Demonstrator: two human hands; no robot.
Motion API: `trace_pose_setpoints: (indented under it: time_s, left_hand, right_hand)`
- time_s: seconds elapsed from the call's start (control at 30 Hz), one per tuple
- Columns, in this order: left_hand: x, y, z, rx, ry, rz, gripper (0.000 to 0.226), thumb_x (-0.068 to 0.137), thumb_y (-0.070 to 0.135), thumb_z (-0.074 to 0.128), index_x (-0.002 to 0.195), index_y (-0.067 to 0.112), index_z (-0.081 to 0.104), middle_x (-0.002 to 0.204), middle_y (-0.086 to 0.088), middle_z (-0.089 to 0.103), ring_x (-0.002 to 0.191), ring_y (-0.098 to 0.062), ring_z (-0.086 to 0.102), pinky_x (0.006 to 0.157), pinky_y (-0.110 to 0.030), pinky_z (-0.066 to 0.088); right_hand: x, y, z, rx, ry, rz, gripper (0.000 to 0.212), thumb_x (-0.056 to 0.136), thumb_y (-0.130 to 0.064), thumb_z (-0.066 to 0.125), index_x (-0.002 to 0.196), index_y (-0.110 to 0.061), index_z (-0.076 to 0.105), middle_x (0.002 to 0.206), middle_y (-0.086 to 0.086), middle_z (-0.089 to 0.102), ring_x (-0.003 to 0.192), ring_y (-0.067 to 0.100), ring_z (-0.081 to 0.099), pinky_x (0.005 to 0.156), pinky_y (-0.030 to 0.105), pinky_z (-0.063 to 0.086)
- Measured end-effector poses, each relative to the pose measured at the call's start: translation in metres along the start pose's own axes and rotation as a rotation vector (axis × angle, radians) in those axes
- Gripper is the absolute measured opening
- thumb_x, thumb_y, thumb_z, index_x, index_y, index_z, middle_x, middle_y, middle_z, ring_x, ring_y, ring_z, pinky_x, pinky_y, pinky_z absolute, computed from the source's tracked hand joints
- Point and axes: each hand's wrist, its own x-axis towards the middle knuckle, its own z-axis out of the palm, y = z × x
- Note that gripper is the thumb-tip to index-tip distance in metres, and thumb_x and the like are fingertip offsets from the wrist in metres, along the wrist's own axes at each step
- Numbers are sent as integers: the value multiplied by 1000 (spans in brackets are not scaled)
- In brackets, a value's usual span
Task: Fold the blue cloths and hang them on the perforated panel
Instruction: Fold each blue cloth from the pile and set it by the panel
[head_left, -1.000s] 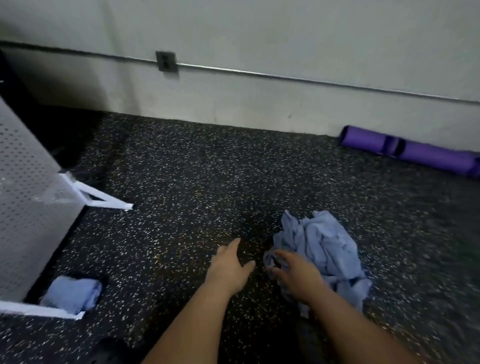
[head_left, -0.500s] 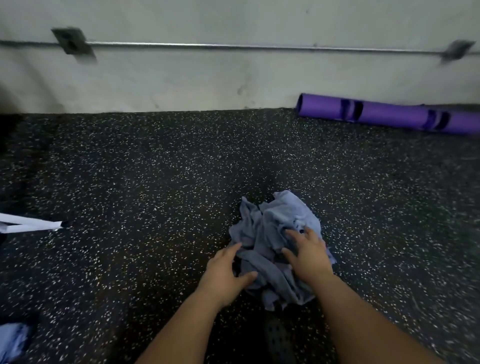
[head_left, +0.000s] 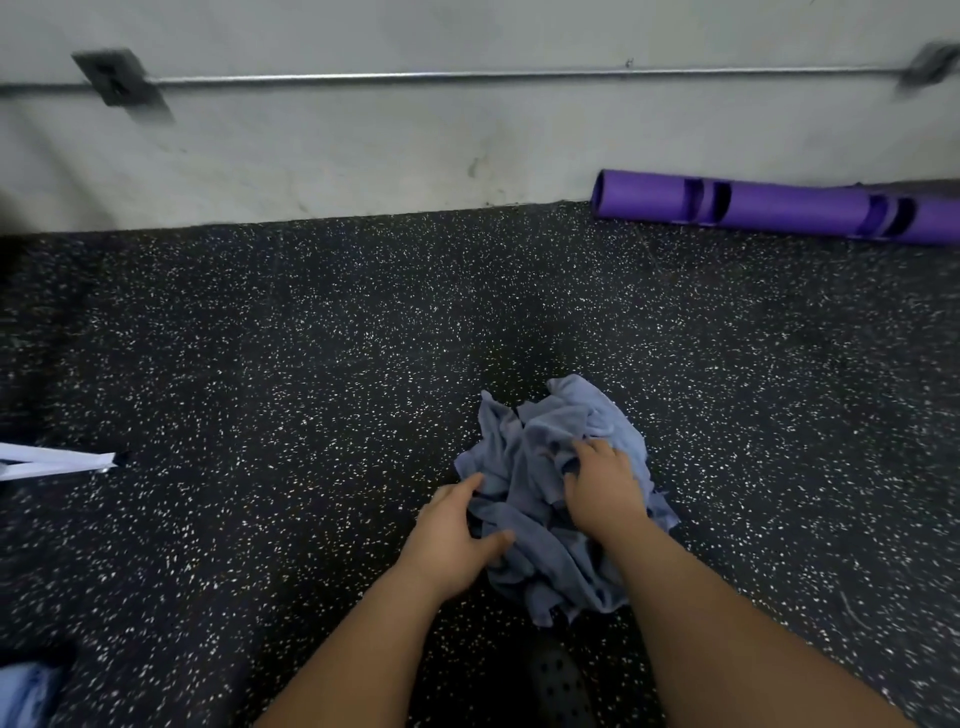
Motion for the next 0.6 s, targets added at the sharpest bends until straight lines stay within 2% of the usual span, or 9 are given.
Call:
trace_pose_setpoints:
  time_s: [0.07, 0.13, 0.2, 0.23, 0.37, 0.43, 0.53, 0.6]
  left_hand:
    - [-4, 5, -8, 16, 0, 18, 94, 83, 66, 76, 163, 36, 35, 154, 6, 44, 146, -20, 44, 119, -42, 43]
    - [-9, 15, -21, 17, 16, 47, 92, 87, 58, 79, 164, 34, 34, 156, 5, 44, 146, -19, 45, 118, -35, 42]
    - [-17, 29, -38, 23, 42, 71, 91, 90, 52, 80, 165, 32, 33, 159, 3, 43, 145, -21, 47, 115, -32, 40]
    - [-23, 38, -48, 21, 63, 78, 91, 90, 50, 81, 165, 32, 33, 161, 2, 43, 145, -21, 48, 115, -33, 41]
    - [-52, 76, -85, -51, 158, 129, 86, 93, 45, 80, 164, 34, 35, 161, 4, 48, 144, -20, 50, 118, -40, 44]
    - [-71, 94, -104, -91, 202, 177, 81, 95, 42, 78, 164, 35, 36, 158, 9, 51, 141, -18, 53, 116, -40, 47]
    - [-104, 114, -131, -121, 264, 270, 72, 96, 38, 77, 160, 35, 43, 150, 14, 58, 134, -13, 59, 113, -38, 50]
    - [-128, 122, -149, -142, 338, 327, 64, 98, 34, 75, 156, 34, 49, 145, 15, 62, 129, -8, 61, 112, -33, 50]
  right_hand:
    - [-8, -4, -13, 112, 64, -43, 49, 104, -21, 50, 152, -29, 54, 150, 2, 55, 136, 30, 50, 106, 44, 50]
    - [-21, -13, -38, 243, 120, -54, 36, 101, -22, 56, 132, -37, 68, 125, -1, 70, 107, 24, 67, 88, 37, 56]
    - [-37, -23, -70, 381, 168, -64, 23, 97, -23, 71, 114, -37, 77, 101, -11, 75, 91, 14, 71, 80, 29, 56]
    - [-46, -30, -88, 455, 199, -66, 20, 94, -24, 77, 109, -37, 80, 95, -16, 75, 87, 8, 71, 79, 28, 57]
    - [-87, -64, -155, 658, 272, -170, 21, 88, -17, 84, 96, -36, 84, 89, -20, 79, 83, -4, 72, 78, 23, 61]
    - [-109, -84, -183, 724, 280, -230, 26, 87, -11, 84, 93, -36, 84, 88, -19, 79, 81, -1, 73, 75, 21, 61]
    - [-148, -114, -219, 835, 263, -337, 32, 87, -4, 79, 98, -33, 85, 87, -11, 81, 73, 10, 70, 72, 28, 61]
    - [-172, -134, -239, 895, 257, -420, 35, 89, -1, 76, 100, -33, 85, 91, -9, 81, 81, 7, 72, 75, 28, 59]
